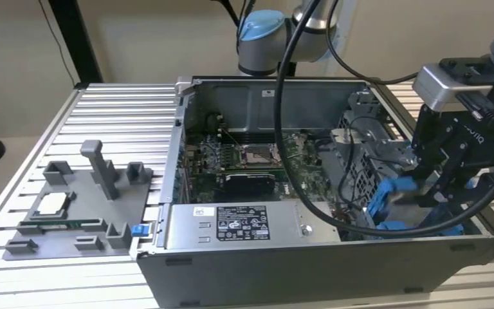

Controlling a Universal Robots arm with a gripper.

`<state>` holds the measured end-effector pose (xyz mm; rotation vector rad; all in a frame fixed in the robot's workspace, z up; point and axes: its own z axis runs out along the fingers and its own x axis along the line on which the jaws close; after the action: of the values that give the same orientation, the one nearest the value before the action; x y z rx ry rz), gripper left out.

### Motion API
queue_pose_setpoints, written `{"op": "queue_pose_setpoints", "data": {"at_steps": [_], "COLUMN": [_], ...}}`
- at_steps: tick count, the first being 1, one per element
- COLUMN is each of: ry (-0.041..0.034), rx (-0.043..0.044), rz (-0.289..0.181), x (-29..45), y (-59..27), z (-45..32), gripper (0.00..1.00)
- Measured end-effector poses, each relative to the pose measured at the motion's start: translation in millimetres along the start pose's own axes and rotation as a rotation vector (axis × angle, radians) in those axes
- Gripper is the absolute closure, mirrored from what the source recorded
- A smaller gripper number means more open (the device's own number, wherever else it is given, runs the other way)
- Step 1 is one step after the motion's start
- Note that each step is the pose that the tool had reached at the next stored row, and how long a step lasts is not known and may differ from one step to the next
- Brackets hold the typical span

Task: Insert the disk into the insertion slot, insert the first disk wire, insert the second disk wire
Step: 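Insert the disk into the insertion slot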

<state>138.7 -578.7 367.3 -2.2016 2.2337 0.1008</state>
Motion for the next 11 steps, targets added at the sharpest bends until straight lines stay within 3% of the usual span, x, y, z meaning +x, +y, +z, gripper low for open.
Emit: {"op": "queue_pose_setpoints", "data": {"at_steps": [3, 11], "ry": [0.0000, -0.0001], "rx": [0.0000, 0.0000], "rz": [0.000, 0.000], "x": [-0.1, -1.0], "y": [0.1, 0.8], "z": [-2.8, -20.2], "gripper": [0.00, 0.00]}}
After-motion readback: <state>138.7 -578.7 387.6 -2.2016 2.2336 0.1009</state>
